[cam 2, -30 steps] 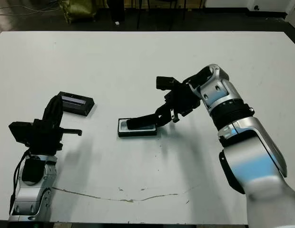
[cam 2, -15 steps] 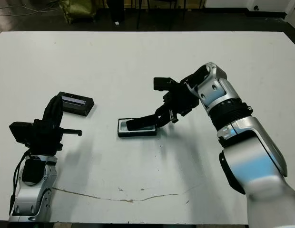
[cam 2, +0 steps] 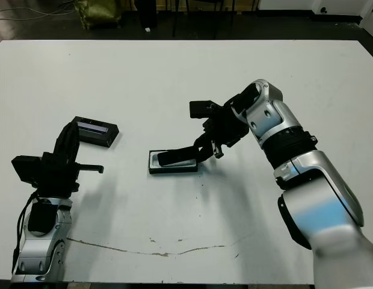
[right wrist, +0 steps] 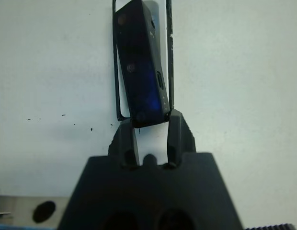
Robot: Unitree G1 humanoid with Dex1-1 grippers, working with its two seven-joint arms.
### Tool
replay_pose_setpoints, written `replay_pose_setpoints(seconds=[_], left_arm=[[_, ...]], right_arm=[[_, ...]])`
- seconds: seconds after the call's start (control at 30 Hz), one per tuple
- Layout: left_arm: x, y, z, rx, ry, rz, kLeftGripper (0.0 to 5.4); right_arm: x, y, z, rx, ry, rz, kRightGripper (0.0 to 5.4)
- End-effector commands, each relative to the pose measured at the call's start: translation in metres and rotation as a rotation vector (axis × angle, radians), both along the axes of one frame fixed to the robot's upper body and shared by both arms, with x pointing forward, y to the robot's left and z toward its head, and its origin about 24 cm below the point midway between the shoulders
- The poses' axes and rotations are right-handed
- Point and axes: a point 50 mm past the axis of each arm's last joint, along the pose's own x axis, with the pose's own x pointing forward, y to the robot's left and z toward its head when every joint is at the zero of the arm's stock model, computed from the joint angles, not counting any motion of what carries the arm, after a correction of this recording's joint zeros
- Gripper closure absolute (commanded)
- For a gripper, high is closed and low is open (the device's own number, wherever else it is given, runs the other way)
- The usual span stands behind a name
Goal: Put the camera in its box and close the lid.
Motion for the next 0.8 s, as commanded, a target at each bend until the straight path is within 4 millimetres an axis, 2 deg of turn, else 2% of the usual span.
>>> replay_pose_setpoints(seconds=[0.03, 0.43, 0.73, 0.8], left_arm=[[-0.003, 0.002, -0.007, -0.004, 0.036, 0.005, 5.40], [-0.003, 0.003, -0.008, 0.000, 0.036, 0.008, 5.40], [-0.003, 0.002, -0.008, -0.001, 0.033, 0.006, 5.40], [-0.003, 0.003, -0.009, -0.001, 0.033, 0.008, 5.40]], right_arm=[[-0.009, 0.005, -0.025, -0.036, 0.101, 0.010, 4.55], [-0.010, 0.005, -0.026, -0.012, 0.074, -0.010, 1.93], [-0.007, 0.001, -0.020, 0.011, 0.047, -0.037, 0.17], [-0.005, -0.001, -0.015, 0.031, 0.032, -0.092, 0.01]])
